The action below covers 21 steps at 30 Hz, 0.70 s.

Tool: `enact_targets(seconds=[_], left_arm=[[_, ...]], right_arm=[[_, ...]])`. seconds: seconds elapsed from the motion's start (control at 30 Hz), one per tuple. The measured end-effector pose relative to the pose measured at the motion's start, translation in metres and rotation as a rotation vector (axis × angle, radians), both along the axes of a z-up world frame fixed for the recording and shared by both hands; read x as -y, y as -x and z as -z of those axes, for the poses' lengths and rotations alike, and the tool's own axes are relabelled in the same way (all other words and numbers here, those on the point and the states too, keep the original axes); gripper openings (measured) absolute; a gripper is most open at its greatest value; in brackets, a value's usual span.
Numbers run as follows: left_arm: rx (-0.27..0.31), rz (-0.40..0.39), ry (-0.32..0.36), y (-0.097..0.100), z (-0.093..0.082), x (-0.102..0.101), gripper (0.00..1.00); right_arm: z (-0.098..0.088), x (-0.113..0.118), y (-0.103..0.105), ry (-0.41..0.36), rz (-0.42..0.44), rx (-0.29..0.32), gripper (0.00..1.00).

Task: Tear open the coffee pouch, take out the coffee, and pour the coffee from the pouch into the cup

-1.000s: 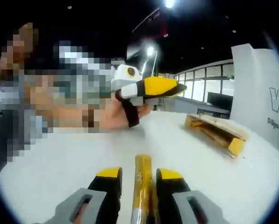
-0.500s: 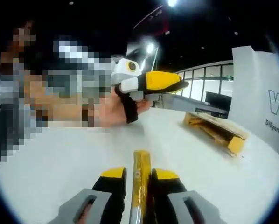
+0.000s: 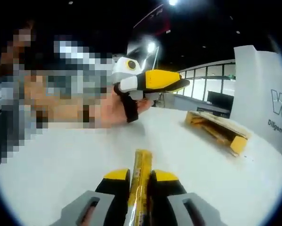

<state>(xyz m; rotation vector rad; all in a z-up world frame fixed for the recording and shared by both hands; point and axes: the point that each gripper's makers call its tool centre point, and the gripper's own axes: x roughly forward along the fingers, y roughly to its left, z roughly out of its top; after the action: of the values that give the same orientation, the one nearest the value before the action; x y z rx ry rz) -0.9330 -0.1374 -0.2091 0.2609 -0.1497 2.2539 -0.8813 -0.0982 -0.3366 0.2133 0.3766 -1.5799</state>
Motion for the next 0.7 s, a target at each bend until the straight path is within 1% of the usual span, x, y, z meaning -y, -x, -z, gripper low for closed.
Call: enact_targets(seconds=[0.07, 0.37, 0.5, 0.57, 0.7], left_arm=[[-0.001, 0.003, -0.001, -0.001, 0.000, 0.000, 0.22], [0.003, 0.006, -0.008, -0.001, -0.001, 0.000, 0.22], [0.004, 0.007, -0.012, -0.002, -0.001, 0.000, 0.22], [0.006, 0.005, -0.013, -0.002, -0.001, 0.000, 0.22], [0.008, -0.002, -0.026, -0.002, -0.003, 0.004, 0.22]], right_arm=[[0.000, 0.000, 0.000, 0.000, -0.004, -0.011, 0.18], [-0.003, -0.002, 0.000, 0.011, -0.005, -0.019, 0.17], [-0.013, -0.005, 0.001, 0.057, 0.008, -0.019, 0.16], [-0.019, -0.007, 0.002, 0.087, 0.015, -0.008, 0.16], [-0.024, -0.009, 0.002, 0.116, 0.023, 0.002, 0.16]])
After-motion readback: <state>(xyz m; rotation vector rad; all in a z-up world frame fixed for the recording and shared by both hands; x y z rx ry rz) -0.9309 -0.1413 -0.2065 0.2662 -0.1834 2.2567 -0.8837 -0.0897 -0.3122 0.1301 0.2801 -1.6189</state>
